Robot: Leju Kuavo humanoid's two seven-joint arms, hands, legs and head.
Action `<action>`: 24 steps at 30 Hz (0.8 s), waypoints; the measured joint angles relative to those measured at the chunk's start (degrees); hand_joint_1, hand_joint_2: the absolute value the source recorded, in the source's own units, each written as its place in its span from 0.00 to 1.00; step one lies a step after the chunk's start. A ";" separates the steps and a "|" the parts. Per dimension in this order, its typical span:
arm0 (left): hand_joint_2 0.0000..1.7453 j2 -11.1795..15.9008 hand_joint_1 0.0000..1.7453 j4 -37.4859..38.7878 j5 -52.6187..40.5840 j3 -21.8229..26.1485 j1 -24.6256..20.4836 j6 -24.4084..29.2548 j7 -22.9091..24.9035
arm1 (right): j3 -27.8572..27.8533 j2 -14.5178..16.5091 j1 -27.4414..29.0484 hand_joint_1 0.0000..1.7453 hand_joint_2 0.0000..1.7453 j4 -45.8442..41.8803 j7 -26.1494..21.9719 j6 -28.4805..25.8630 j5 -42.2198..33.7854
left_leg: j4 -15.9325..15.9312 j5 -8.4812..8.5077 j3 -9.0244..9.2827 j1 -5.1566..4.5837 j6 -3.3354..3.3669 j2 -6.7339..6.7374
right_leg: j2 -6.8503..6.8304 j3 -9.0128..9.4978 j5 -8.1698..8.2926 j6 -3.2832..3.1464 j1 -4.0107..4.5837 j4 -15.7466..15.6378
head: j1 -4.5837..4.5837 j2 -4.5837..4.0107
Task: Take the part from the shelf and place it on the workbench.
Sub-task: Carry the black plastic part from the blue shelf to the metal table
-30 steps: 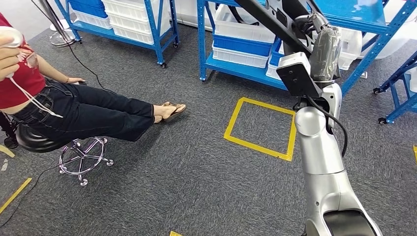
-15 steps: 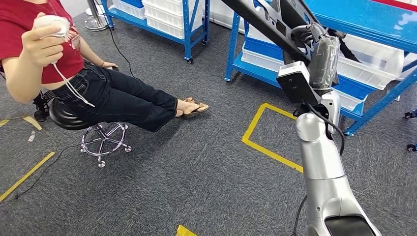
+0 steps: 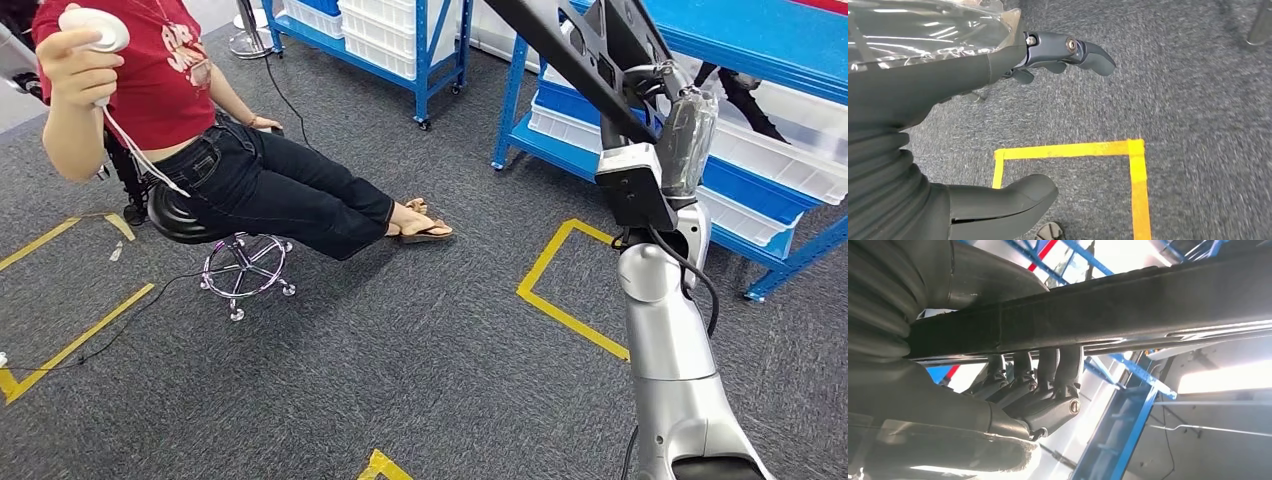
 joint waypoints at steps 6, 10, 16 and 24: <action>1.00 0.19 0.00 0.00 -0.59 0.00 -0.09 -0.29 -0.66 | -2.22 -1.19 3.83 1.00 1.00 -4.98 0.09 -1.30 -0.55 | -11.74 3.31 6.60 -0.72 1.42 1.61 | -2.99 -0.04 -0.28 1.29 0.82 0.13 | 0.34 0.00; 1.00 0.36 0.00 -0.02 -0.95 0.01 -0.14 0.18 -0.16 | -4.34 -1.98 8.04 1.00 1.00 -9.11 -0.15 -2.43 -0.62 | -12.43 4.10 6.55 -0.33 2.76 -0.54 | 1.42 -3.36 -4.10 1.61 0.20 7.27 | 0.42 0.01; 1.00 0.54 0.00 -0.02 -1.02 0.01 -0.18 0.95 0.71 | -7.49 -2.19 14.57 1.00 1.00 -14.32 -0.45 -4.02 -0.61 | -12.38 4.52 6.30 -0.30 2.78 -4.44 | 3.90 -4.12 -3.99 3.01 -0.36 9.27 | 0.47 0.00; 1.00 0.79 0.00 -0.02 -1.58 0.01 -0.29 1.52 0.84 | -9.63 -1.26 17.18 1.00 1.00 -18.71 0.04 -3.51 0.58 | -9.45 2.94 4.34 -0.41 0.63 -3.97 | 3.99 0.66 -0.17 0.86 -0.55 -0.09 | 0.26 0.00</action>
